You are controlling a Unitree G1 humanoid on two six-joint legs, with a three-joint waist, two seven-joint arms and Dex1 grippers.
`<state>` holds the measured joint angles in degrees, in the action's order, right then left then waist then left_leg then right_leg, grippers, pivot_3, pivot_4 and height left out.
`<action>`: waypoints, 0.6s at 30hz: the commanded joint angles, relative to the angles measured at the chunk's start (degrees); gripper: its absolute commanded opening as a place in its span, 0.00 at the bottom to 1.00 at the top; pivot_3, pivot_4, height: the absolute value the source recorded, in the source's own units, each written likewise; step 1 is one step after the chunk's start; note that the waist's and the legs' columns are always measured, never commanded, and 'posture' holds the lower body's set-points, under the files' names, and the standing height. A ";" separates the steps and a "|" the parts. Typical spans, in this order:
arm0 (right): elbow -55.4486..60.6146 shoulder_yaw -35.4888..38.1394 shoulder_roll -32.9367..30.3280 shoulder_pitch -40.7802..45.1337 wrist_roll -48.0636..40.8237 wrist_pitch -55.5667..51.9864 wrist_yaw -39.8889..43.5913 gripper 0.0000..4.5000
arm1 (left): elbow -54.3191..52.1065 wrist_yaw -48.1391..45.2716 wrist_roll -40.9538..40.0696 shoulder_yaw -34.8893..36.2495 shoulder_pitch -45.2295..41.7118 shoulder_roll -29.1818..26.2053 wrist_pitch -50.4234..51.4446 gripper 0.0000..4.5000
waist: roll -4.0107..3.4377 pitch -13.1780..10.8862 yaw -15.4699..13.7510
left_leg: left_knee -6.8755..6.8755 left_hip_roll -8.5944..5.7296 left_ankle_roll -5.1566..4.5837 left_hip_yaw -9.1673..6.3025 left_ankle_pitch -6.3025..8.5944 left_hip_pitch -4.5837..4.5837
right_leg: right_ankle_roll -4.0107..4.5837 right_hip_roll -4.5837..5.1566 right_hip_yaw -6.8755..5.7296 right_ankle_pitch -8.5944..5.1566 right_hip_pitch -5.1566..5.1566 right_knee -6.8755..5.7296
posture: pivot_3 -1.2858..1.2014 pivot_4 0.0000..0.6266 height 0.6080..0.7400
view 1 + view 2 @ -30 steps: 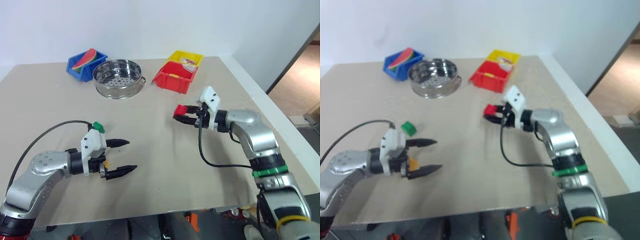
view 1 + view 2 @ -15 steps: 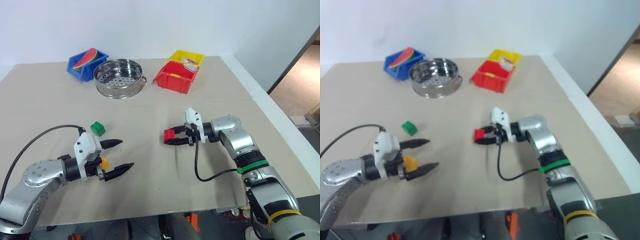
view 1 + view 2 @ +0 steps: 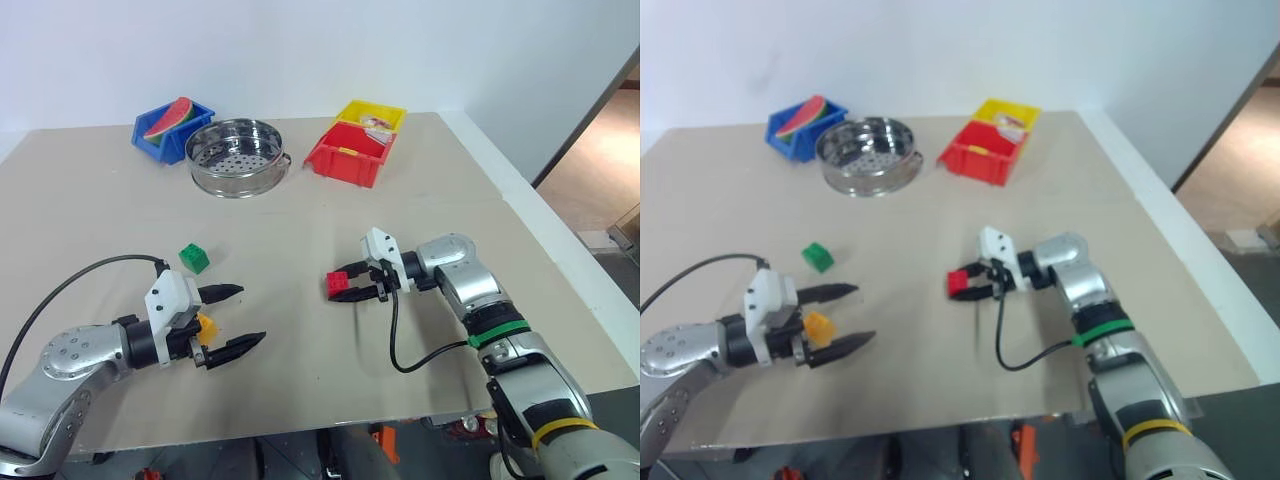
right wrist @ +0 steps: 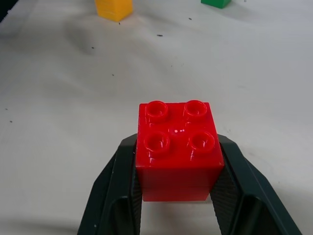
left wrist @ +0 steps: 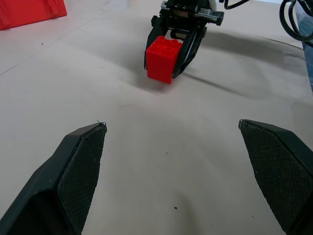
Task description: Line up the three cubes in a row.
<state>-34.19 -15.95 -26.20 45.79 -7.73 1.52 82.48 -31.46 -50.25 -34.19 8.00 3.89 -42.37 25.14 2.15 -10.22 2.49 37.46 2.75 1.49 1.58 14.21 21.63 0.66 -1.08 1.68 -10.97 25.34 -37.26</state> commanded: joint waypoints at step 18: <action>5.68 5.44 -1.05 2.73 -3.75 -2.80 -0.81 0.99 | 1.71 7.77 -0.95 5.29 -5.18 1.49 4.32 1.00 | -0.02 -0.02 -0.02 | -0.01 0.00 0.00 0.00 0.00 -0.03 | 0.00 0.00 0.08 0.00 -0.01 -0.01 | 0.52 0.24 1.00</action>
<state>-33.28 -13.13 -26.64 46.93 -8.89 0.53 82.19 -30.23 -45.38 -34.40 9.69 0.58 -41.08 28.70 2.13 -10.23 2.47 37.45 2.75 1.49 1.57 14.21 21.61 0.66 -1.08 1.75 -10.97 25.33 -37.28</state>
